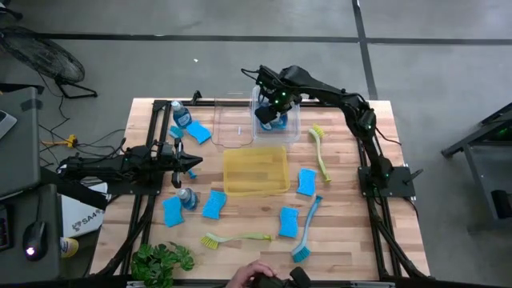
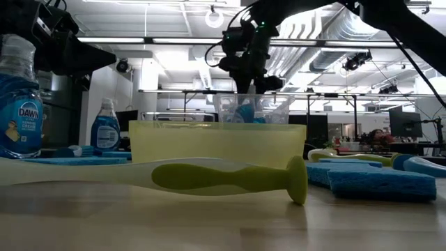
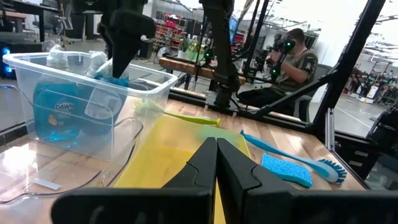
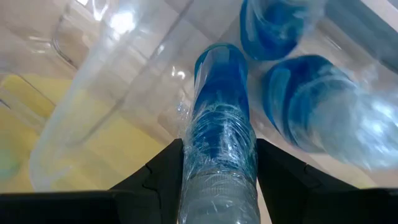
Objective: Pick & Place Kitchen Sink Supplies
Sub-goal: Put the blue dishwasher liquid into the white bin
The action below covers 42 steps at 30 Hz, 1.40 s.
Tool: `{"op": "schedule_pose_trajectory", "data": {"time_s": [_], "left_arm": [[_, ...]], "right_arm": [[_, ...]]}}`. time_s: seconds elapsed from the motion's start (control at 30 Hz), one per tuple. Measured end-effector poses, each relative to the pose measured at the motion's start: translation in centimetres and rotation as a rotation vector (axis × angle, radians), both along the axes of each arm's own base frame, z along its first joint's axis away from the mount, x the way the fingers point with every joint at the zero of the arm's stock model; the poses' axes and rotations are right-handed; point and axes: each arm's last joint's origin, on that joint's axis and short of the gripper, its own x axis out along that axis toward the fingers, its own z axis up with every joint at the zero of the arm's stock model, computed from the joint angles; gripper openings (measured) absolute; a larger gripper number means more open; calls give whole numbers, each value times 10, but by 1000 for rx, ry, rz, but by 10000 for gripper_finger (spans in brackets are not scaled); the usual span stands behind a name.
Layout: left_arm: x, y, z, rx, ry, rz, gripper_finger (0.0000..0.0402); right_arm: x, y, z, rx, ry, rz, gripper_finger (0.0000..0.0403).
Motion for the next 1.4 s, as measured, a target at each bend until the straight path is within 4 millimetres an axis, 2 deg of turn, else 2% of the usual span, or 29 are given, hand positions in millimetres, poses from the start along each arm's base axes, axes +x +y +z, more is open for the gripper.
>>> {"op": "schedule_pose_trajectory", "data": {"time_s": [0.3,0.63,1.03,1.4], "left_arm": [[0,0,0,0,0,0,1],[0,0,0,0,0,-2,1],[0,0,0,0,0,-1,1],[0,0,0,0,0,1,1]], "right_arm": [[5,-3,-11,16,12,-16,163],[5,-3,-11,24,16,-27,164],[4,-3,-11,12,28,-31,222],[6,-4,-11,-4,8,-32,228]]}}
